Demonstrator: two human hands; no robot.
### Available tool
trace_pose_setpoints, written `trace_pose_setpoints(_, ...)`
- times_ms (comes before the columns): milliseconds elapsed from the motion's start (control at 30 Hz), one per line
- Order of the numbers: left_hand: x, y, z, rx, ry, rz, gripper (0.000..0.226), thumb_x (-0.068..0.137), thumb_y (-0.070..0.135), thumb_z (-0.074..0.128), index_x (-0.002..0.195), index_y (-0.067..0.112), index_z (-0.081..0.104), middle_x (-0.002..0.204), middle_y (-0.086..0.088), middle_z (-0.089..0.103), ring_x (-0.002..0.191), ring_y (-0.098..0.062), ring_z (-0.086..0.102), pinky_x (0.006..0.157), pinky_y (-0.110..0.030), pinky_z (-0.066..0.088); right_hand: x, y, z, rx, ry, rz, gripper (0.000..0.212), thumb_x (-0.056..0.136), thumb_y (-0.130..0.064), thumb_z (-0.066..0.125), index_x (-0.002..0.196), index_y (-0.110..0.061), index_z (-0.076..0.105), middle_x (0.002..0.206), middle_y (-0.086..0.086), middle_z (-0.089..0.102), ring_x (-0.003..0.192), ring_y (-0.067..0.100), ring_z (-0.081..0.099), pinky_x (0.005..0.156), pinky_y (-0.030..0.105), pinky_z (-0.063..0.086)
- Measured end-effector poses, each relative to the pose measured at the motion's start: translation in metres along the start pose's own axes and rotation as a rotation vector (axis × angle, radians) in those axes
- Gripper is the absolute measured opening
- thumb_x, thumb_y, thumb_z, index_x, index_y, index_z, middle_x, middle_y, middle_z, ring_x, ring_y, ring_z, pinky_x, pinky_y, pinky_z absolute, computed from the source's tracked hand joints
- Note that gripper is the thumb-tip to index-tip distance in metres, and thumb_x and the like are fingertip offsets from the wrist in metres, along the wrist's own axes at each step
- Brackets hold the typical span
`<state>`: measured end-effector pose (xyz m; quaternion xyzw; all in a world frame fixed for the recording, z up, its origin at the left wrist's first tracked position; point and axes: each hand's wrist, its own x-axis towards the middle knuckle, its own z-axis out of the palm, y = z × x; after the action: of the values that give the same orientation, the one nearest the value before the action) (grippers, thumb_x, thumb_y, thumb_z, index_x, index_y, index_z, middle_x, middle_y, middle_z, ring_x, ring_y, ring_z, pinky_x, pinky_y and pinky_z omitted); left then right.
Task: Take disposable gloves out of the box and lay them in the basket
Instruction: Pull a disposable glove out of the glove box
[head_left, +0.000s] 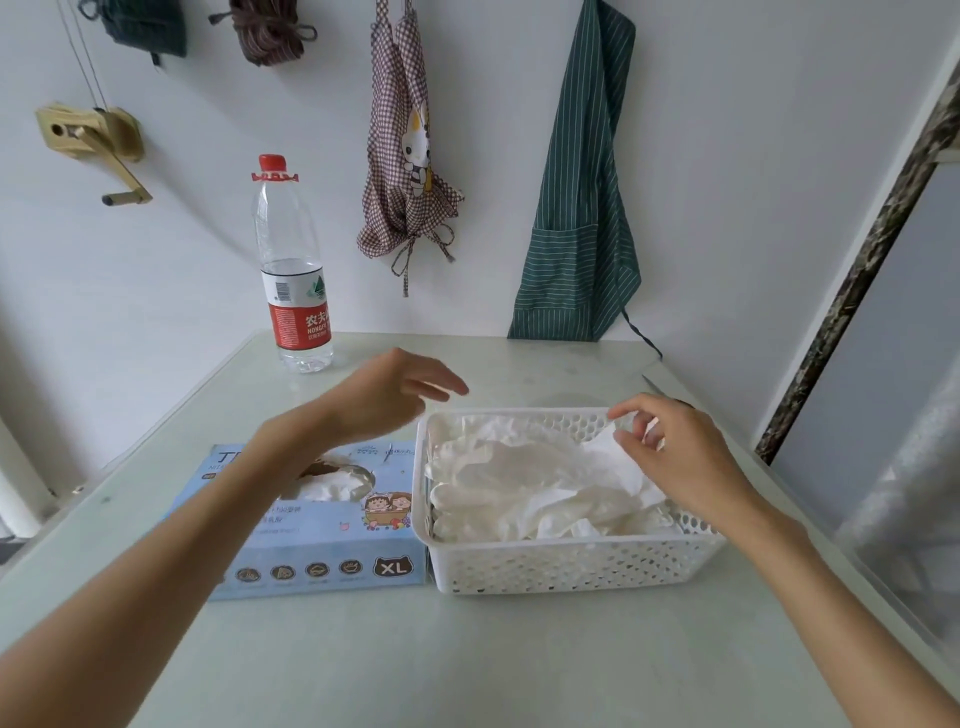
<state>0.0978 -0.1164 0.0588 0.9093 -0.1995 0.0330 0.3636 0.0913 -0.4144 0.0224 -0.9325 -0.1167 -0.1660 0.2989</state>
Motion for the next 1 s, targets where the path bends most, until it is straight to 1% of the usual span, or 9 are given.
trace_pose_setpoints(100,0.006,0.011,0.017,0.132,-0.007,0.016,0.037,0.098,0.004,0.040,0.125,0.021,0.059,0.129,0.004,0.059,0.116,-0.013,0.058,0.105,-0.033,0.042,-0.015,-0.018,0.005,0.301,-0.136,-0.067,0.015,0.087,-0.014,0.067,0.094,-0.026,0.070,0.087,-0.004,0.065,0.080,0.004,0.060,0.074,0.018,0.049)
trace_pose_setpoints(233,0.002,0.003,0.068,0.705,-0.353,0.005,0.049,0.104,0.036,0.018,0.152,0.026,0.012,0.160,0.004,0.010,0.146,-0.014,0.012,0.118,-0.035,0.009,-0.013,-0.022,0.020,0.190,-0.547,0.010,0.050,0.085,-0.043,0.066,0.132,-0.043,0.047,0.139,-0.011,0.041,0.129,0.004,0.035,0.111,0.034,0.031)
trace_pose_setpoints(333,0.001,-0.007,0.073,0.882,-0.438,-0.040,0.054,0.103,0.041,0.011,0.152,0.024,-0.002,0.160,0.003,-0.004,0.147,-0.014,-0.001,0.120,-0.039,-0.002,-0.009,-0.014,0.026,0.077,-0.743,0.130,0.091,0.076,-0.063,0.065,0.148,-0.044,0.013,0.157,-0.012,0.007,0.145,0.013,0.010,0.117,0.044,0.020)
trace_pose_setpoints(433,0.007,-0.005,0.076,0.982,-0.511,-0.065,0.056,0.102,0.045,0.015,0.152,0.024,0.004,0.161,0.004,0.001,0.147,-0.015,0.003,0.118,-0.042,-0.002,-0.005,-0.011,0.032,0.038,-0.799,0.179,0.105,0.072,-0.066,0.067,0.151,-0.038,0.003,0.160,-0.009,0.002,0.147,0.016,0.011,0.118,0.044,0.020)
trace_pose_setpoints(533,0.011,0.003,0.075,0.943,-0.470,-0.081,0.056,0.100,0.047,0.030,0.150,0.023,0.023,0.158,0.003,0.019,0.145,-0.019,0.018,0.118,-0.042,0.008,-0.002,-0.015,0.029,-0.007,-0.805,0.146,0.099,0.073,-0.067,0.065,0.151,-0.037,0.011,0.158,-0.012,0.007,0.146,0.014,0.015,0.117,0.041,0.021)
trace_pose_setpoints(600,0.009,0.009,0.066,0.884,-0.321,-0.025,0.056,0.097,0.049,0.039,0.145,0.023,0.033,0.153,0.003,0.031,0.140,-0.019,0.029,0.116,-0.038,0.018,0.001,-0.015,0.019,0.023,-0.724,0.082,0.076,0.083,-0.059,0.059,0.148,-0.035,0.025,0.156,-0.012,0.017,0.144,0.011,0.019,0.117,0.034,0.021)
trace_pose_setpoints(700,0.002,0.011,0.051,0.927,-0.283,-0.003,0.065,0.096,0.058,0.029,0.150,0.025,0.018,0.158,0.002,0.017,0.145,-0.018,0.016,0.119,-0.041,0.006,0.012,-0.001,0.008,-0.068,-0.598,0.038,0.046,0.099,-0.030,0.048,0.143,-0.027,0.037,0.153,-0.007,0.029,0.142,0.012,0.025,0.109,0.023,0.021)
trace_pose_setpoints(800,-0.004,0.007,0.053,1.027,-0.475,-0.133,0.070,0.094,0.063,0.014,0.152,0.027,0.000,0.160,0.002,-0.001,0.147,-0.016,-0.003,0.117,-0.041,-0.010,0.020,0.016,0.007,-0.290,-0.647,0.102,0.057,0.096,-0.020,0.052,0.148,-0.020,0.028,0.157,0.002,0.021,0.143,0.019,0.023,0.112,0.031,0.025)
trace_pose_setpoints(1000,0.004,0.006,0.064,1.204,-0.614,-0.281,0.077,0.090,0.072,0.011,0.152,0.028,-0.003,0.160,0.004,-0.002,0.147,-0.017,-0.008,0.116,-0.043,-0.014,0.025,0.023,0.005,-0.393,-0.656,0.156,0.067,0.091,-0.025,0.060,0.148,-0.010,0.028,0.155,0.003,0.024,0.141,0.019,0.027,0.111,0.030,0.028)
